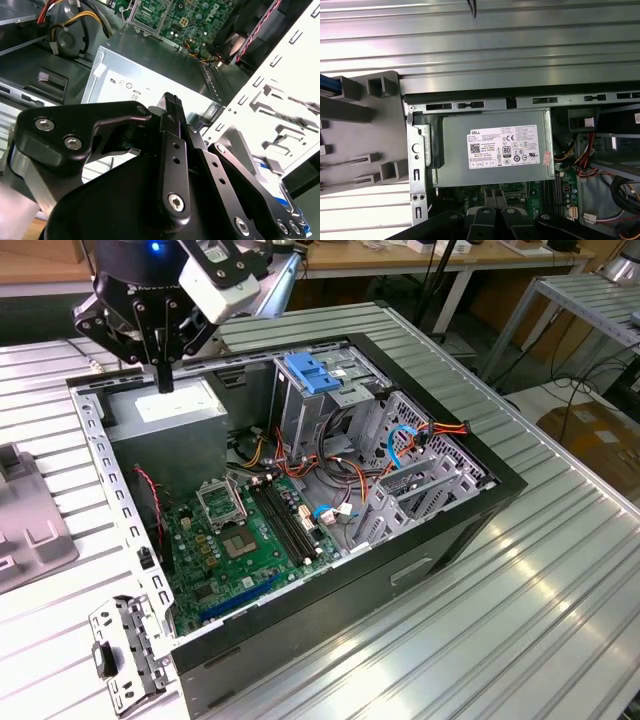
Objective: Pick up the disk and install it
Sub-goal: 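Reach for the disk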
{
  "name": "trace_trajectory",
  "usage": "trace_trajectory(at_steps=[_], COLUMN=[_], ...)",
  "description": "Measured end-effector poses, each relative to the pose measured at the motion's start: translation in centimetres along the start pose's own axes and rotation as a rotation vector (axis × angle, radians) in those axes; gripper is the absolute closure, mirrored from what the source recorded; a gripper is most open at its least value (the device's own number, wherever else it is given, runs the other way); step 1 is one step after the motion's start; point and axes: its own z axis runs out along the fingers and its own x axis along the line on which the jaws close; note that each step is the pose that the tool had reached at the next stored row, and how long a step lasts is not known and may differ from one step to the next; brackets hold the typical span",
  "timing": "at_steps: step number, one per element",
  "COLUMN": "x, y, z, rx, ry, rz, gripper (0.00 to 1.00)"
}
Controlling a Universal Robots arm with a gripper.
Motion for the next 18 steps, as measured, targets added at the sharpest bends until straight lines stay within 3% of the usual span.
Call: trace_trajectory(at_steps=[18], x=[1.23], y=[-0.09], z=[-0.03], rx=[0.0001], ry=[0.0], rz=[0.0], gripper=[0.89])
